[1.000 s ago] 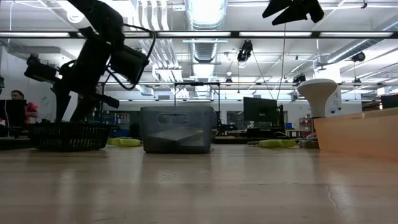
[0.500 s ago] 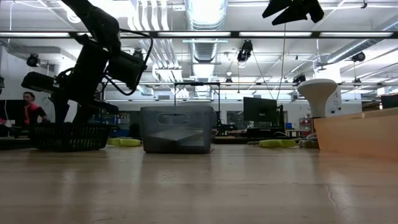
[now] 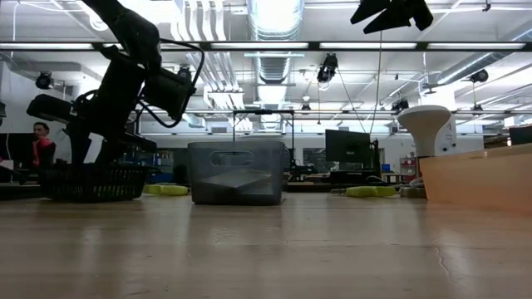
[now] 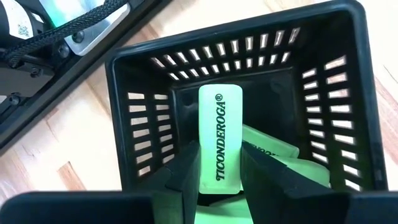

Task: Pick & Place School Supplies
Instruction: Put the light green eraser into the black bin, then put the left light green hole puncher into the orange bin

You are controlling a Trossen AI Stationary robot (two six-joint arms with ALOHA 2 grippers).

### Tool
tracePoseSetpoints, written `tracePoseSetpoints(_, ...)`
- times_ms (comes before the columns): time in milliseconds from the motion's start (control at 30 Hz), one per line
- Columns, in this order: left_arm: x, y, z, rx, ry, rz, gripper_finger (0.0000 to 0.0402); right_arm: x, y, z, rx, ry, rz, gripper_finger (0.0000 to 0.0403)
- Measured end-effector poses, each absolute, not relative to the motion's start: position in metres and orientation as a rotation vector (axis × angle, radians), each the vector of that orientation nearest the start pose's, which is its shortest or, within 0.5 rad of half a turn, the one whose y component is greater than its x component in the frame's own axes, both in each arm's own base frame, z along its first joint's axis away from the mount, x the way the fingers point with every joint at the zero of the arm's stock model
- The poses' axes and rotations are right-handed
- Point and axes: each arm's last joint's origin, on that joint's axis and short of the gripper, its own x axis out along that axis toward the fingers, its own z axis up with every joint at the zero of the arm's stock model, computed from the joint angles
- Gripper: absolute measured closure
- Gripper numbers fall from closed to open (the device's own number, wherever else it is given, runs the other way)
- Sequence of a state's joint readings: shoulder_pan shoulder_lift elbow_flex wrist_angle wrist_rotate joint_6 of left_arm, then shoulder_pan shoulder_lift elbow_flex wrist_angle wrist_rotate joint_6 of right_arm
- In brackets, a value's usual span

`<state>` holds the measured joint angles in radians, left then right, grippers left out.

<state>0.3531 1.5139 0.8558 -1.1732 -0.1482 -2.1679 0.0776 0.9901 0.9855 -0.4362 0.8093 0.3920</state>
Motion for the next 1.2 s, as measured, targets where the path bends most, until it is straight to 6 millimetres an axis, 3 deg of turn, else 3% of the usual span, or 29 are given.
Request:
tracePoseSetpoints(367,0.194,0.077,0.172,-1.565,0.692,2.158,0.029,0.201,-0.005,0.346,0.176,0.259,-0.785,0.0179)
tracePoseSetpoints(667,0.193,0.076,0.172,-1.58,0.7,2.17,0.022,0.201,-0.005,0.346,0.176,0.259,-0.785,0.0179)
tracePoseSetpoints(900,0.194,0.076,0.172,-1.582,0.699,2.168,0.0205,0.201,-0.005,0.346,0.176,0.259,-0.785,0.0179)
tracePoseSetpoints(1033,0.198,0.078,0.183,-1.594,0.684,2.125,0.0206,0.201,-0.005,0.346,0.176,0.259,-0.784,0.0179)
tracePoseSetpoints(1200,0.202,0.082,0.205,-1.487,0.633,2.114,0.0206,0.201,-0.005,0.346,0.176,0.259,-0.784,0.0179)
